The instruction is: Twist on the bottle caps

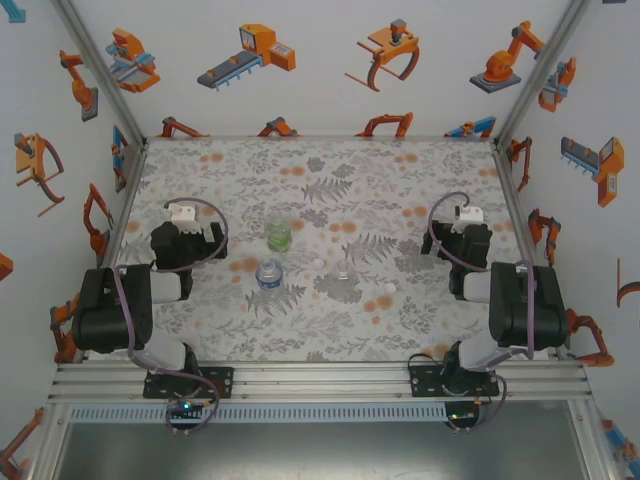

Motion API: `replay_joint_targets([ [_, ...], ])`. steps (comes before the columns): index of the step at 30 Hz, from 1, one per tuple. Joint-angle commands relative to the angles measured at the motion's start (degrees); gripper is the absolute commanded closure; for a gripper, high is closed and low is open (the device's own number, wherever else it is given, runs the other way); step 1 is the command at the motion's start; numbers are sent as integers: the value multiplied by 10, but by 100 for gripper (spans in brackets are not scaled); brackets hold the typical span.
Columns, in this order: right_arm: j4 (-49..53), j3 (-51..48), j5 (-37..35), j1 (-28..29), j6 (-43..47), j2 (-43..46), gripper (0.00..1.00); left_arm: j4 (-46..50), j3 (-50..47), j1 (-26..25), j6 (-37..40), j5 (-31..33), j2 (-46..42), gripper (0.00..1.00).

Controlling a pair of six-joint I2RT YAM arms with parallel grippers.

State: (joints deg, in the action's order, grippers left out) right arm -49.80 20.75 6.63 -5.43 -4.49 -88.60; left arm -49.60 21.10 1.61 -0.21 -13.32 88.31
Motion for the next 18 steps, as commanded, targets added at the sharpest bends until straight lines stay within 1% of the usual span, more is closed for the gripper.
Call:
replay_joint_targets([
  [1,-6,13,5,3,6,1,1,-2,10,3,-1,18,-2,3],
  [12,-6,13,5,3,7,1,1,-1,12,1,-4,28,-2,3],
  [18,-6,13,5,3,7,1,1,2,13,-6,-1,43,-2,3],
])
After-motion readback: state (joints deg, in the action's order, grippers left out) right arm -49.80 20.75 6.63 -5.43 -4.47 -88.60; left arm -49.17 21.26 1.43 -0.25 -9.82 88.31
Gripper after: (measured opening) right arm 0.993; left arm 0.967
